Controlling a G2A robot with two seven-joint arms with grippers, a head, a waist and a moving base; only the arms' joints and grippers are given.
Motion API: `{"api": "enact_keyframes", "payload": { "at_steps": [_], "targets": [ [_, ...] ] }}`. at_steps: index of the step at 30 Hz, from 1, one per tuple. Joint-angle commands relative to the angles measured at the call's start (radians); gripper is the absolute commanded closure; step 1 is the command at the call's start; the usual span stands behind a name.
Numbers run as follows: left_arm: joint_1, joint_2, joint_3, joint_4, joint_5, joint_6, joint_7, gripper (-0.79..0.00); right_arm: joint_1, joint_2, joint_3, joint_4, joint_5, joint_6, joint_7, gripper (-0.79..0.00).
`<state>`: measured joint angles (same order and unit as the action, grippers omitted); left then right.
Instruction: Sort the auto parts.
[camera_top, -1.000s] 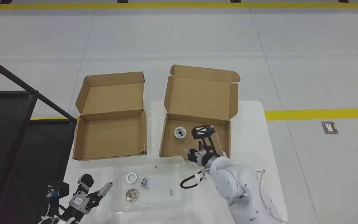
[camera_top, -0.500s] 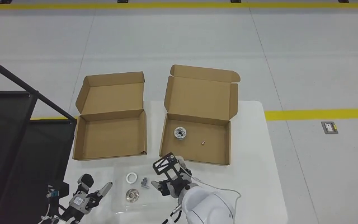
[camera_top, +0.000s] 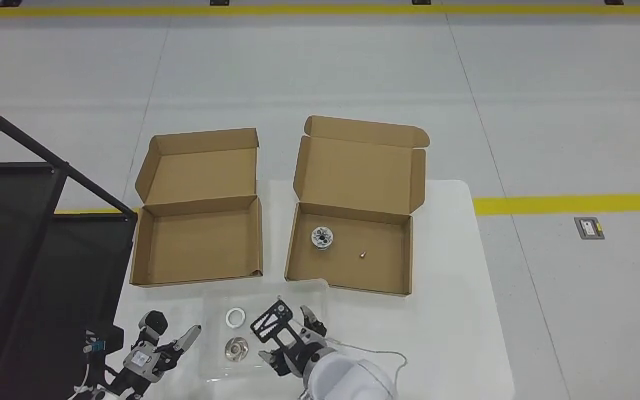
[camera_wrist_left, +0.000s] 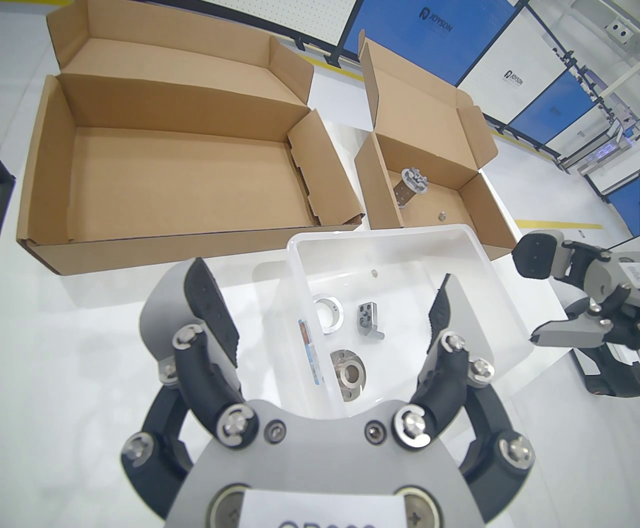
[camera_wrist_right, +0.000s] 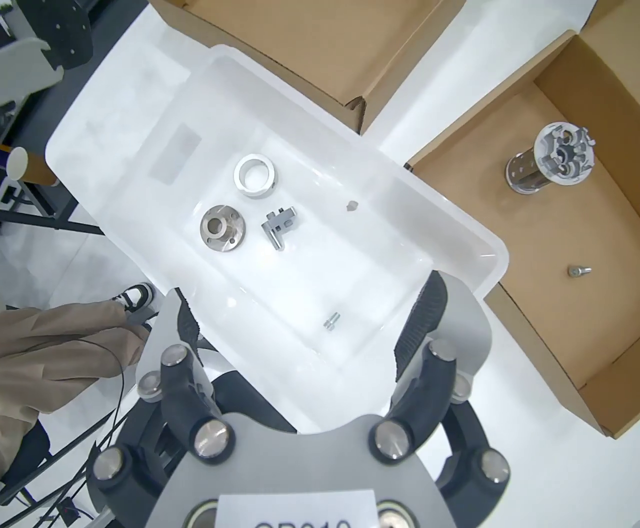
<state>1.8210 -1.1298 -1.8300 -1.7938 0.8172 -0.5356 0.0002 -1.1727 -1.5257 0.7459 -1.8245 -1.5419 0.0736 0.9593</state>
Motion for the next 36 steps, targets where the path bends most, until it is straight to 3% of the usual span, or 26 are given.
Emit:
{"api": "enact_keyframes", "payload": {
  "at_steps": [1, 13, 24, 36],
  "targets": [
    [0.000, 0.000, 0.000, 0.000, 0.000, 0.000, 0.000, -0.785, 0.003, -0.006, -0.019, 0.009, -0.006, 0.004, 0.014, -0.785],
    [0.000, 0.000, 0.000, 0.000, 0.000, 0.000, 0.000, -0.785, 0.027, -0.035, -0.064, 0.077, 0.010, 0.032, 0.102, -0.785],
    [0.000, 0.000, 0.000, 0.000, 0.000, 0.000, 0.000, -0.785, 0.030, -0.040, -0.056, 0.107, 0.016, 0.043, 0.085, -0.785],
    [0.000, 0.000, 0.000, 0.000, 0.000, 0.000, 0.000, -0.785, 0.149, -0.078, -0.007, 0.270, 0.171, 0.062, 0.197, -0.785]
  ]
}}
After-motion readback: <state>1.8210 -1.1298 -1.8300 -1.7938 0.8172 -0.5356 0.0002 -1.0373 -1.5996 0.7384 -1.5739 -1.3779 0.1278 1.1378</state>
